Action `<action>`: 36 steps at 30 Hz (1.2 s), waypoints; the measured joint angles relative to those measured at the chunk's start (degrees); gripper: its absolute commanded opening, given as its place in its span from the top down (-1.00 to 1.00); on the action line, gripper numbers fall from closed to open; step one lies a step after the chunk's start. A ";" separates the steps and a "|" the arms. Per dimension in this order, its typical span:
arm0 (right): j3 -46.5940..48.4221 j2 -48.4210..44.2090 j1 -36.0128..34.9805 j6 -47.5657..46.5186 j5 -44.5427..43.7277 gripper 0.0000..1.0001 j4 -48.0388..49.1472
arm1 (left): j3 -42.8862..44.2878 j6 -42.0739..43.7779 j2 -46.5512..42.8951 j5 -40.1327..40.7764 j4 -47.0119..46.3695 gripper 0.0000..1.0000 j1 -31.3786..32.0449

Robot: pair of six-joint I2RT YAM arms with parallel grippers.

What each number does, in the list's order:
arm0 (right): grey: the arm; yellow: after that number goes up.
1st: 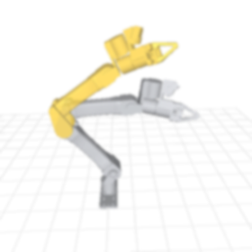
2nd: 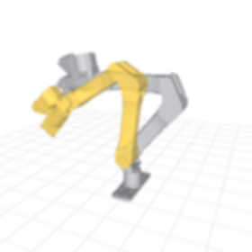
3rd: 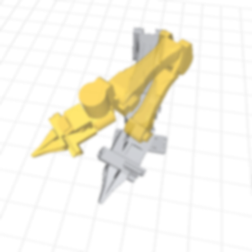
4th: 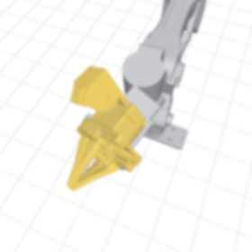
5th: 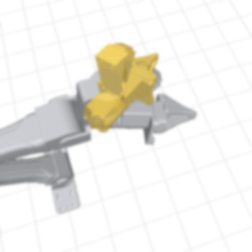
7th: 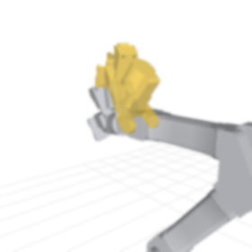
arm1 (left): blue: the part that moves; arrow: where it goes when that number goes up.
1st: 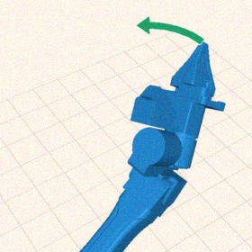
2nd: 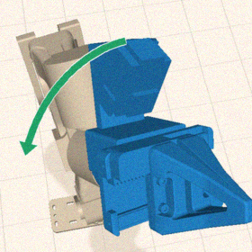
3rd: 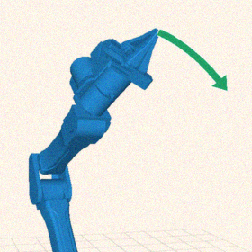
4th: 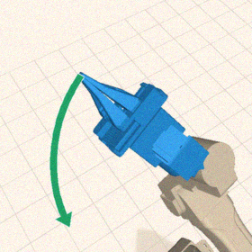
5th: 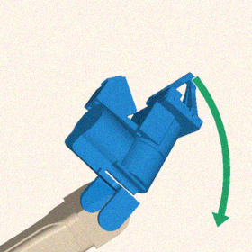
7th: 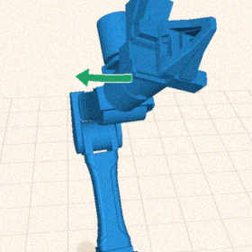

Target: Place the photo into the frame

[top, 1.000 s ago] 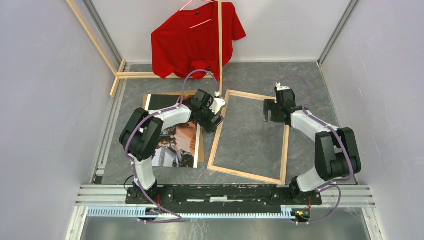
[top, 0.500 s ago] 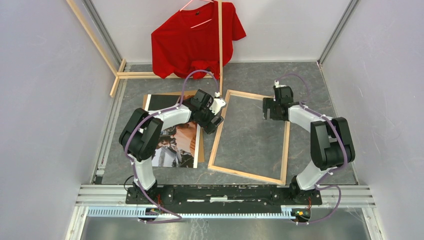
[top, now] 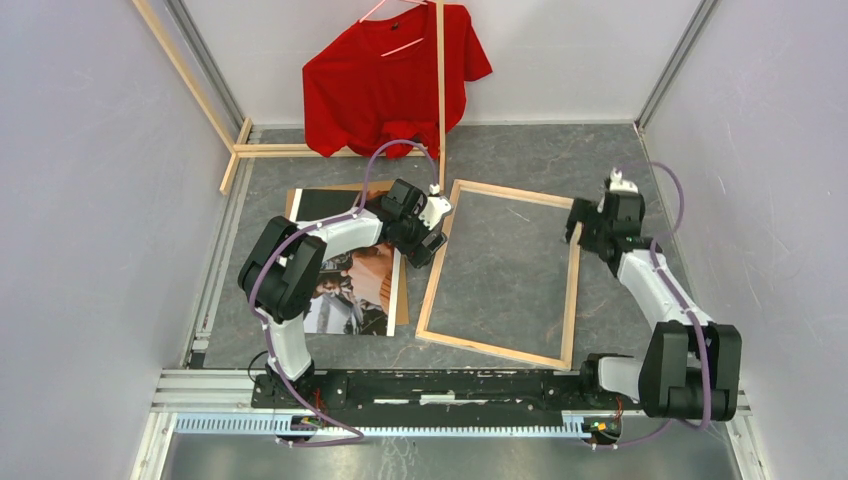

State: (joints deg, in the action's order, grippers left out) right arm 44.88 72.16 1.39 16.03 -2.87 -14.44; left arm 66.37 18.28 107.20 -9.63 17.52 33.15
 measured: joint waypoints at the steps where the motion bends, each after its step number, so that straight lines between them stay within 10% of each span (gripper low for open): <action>1: -2.84 -1.03 1.14 0.42 0.17 -0.96 0.17 | 0.00 0.00 0.00 0.00 0.00 -1.00 0.02; 23: -22.80 -12.39 5.51 12.79 21.00 -0.94 12.20 | 3.17 0.13 1.92 2.40 2.29 -1.00 1.57; 36: -25.81 -29.20 6.78 37.24 37.70 -0.89 44.13 | 4.09 0.94 1.95 5.64 3.80 -1.00 0.87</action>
State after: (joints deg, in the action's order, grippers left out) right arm 19.07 42.96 8.16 53.28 34.83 29.69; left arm 70.46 19.22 109.14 -3.99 21.32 34.02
